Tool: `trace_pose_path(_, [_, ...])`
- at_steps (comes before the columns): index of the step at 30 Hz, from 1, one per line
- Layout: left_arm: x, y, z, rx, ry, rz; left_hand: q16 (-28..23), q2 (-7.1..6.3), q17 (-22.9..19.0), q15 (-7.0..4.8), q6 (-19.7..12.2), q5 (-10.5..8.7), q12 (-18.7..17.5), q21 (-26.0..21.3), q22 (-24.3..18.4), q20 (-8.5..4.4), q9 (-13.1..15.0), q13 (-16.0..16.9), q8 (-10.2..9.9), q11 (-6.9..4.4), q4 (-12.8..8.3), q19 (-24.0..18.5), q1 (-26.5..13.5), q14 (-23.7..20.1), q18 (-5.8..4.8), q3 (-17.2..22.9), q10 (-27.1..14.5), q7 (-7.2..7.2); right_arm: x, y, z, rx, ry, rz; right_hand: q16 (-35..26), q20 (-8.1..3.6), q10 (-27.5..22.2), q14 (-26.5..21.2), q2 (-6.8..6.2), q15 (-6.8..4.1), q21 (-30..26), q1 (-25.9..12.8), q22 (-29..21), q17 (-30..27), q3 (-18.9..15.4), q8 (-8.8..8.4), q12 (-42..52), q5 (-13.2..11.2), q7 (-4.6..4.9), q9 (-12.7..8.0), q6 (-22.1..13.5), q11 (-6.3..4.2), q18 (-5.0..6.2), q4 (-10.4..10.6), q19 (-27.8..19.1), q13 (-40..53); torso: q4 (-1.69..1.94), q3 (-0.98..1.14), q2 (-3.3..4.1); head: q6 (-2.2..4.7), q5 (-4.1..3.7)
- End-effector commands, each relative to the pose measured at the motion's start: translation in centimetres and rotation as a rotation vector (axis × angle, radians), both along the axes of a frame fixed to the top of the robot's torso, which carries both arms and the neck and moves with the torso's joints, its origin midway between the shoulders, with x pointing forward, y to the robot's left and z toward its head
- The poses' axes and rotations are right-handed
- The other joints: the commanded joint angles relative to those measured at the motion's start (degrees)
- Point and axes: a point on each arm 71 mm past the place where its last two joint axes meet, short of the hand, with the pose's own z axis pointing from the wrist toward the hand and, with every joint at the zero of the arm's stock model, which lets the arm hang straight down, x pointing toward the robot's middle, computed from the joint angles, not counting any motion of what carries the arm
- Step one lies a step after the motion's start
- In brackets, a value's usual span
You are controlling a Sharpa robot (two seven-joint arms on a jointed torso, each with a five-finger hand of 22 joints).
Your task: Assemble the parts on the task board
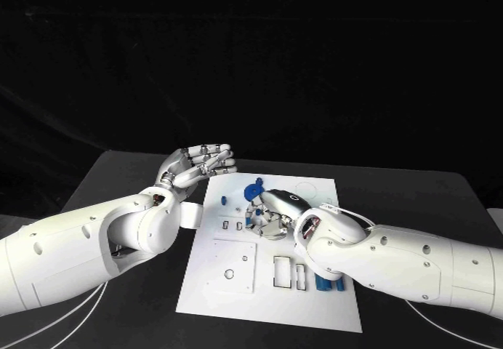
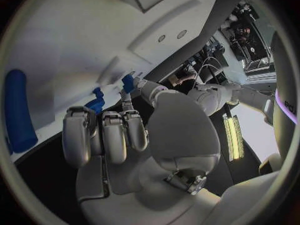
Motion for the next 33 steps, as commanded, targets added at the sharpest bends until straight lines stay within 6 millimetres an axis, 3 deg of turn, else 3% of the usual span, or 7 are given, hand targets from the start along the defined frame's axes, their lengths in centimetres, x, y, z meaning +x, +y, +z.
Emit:
trace_pose_path(1, [-0.08,-0.22,0.15,-0.01,-0.007,-0.017,-0.3,-0.2,0.1,-0.03,-0.1,-0.32,-0.2,-0.2,-0.1,-0.04,-0.1,0.0,-0.3,0.24,-0.1,0.5,-0.3,-0.1,0.8,0.1,0.3,1.86,-0.11,0.21,-0.44,-0.029,-0.001,0.013,0.1,-0.03,0.6,5.2,-0.02,-0.23,-0.1,-0.3,6.3,10.6,-0.2,0.3,-0.2,0.2,-0.28,2.3,0.2,-0.2,-0.43,0.1,0.1,7.8,0.05,-0.02,0.03,0.17,0.21])
trace_pose_path(7, [-0.06,-0.12,0.13,-0.009,-0.006,-0.015,-0.3,-0.2,0.1,-0.03,-0.1,-0.32,-0.2,-0.2,-0.1,-0.04,-0.1,0.0,-0.3,0.24,-0.1,0.5,-0.3,-0.1,0.8,0.1,0.3,1.86,-0.36,0.58,-0.93,-0.018,0.0,0.024,0.1,-0.02,0.6,5.2,-0.14,-0.23,-0.2,-0.3,6.3,10.6,-0.3,0.27,-0.1,0.2,-0.28,2.3,0.2,-0.2,-0.41,0.1,0.1,7.9,0.12,0.05,0.03,0.32,0.32])
trace_pose_path(10, [-0.06,-0.09,0.13,-0.009,-0.006,-0.014,-0.3,-0.2,0.1,-0.03,-0.1,-0.32,-0.2,-0.2,-0.1,-0.04,-0.1,0.0,-0.3,0.24,-0.1,0.5,-0.3,-0.1,0.8,0.1,0.3,1.86,-0.4,0.59,-1.0,-0.015,-0.003,0.025,0.1,-0.02,0.6,5.2,-0.14,-0.23,-0.2,-0.3,6.3,10.6,-0.3,0.27,-0.1,0.2,-0.28,2.3,0.2,-0.2,-0.41,0.1,0.1,7.9,0.1,-0.03,0.02,0.28,0.32])
trace_pose_path(17, [-0.05,-0.01,0.12,-0.008,-0.006,-0.013,-0.3,-0.2,0.1,-0.03,-0.1,-0.32,-0.2,-0.2,-0.1,-0.04,-0.1,0.0,-0.3,0.24,-0.1,0.5,-0.3,-0.1,0.8,0.1,0.3,1.86,-0.42,0.51,-1.1,-0.017,-0.005,0.026,0.1,-0.02,0.6,5.2,-0.14,-0.23,-0.2,-0.3,6.3,10.6,-0.3,0.27,-0.1,0.2,-0.28,2.3,0.2,-0.2,-0.41,0.1,0.1,7.9,-0.13,0.01,-0.04,0.18,0.42])
trace_pose_path(24, [-0.03,0.0,0.12,-0.008,-0.005,-0.013,-0.3,-0.2,0.1,-0.03,-0.1,-0.32,-0.2,-0.2,-0.1,-0.04,-0.1,0.0,-0.3,0.24,-0.1,0.5,-0.3,-0.1,0.8,0.1,0.3,1.86,-0.42,0.48,-1.23,-0.027,0.001,0.028,0.1,-0.02,0.6,5.2,-0.44,-0.23,-0.2,-0.3,6.3,10.6,-0.3,0.24,-0.1,0.2,-0.3,2.4,0.1,-0.22,-0.41,0.0,0.1,7.9,0.0,0.02,-0.04,0.14,0.27])
trace_pose_path(33, [-0.03,0.01,0.11,-0.008,-0.004,-0.014,-0.3,-0.2,0.1,-0.03,-0.1,-0.32,-0.2,-0.2,-0.1,-0.04,-0.1,0.0,-0.3,0.24,-0.1,0.5,-0.3,-0.1,0.8,0.1,0.3,1.86,-0.35,0.41,-1.34,-0.042,-0.006,0.023,0.1,0.05,0.3,5.2,-1.69,-0.11,-0.5,-0.4,6.1,10.5,-0.5,-0.16,-0.5,0.2,0.02,2.3,-0.5,0.01,-0.34,-0.5,-0.1,7.5,-0.05,0.01,0.02,0.12,0.29])
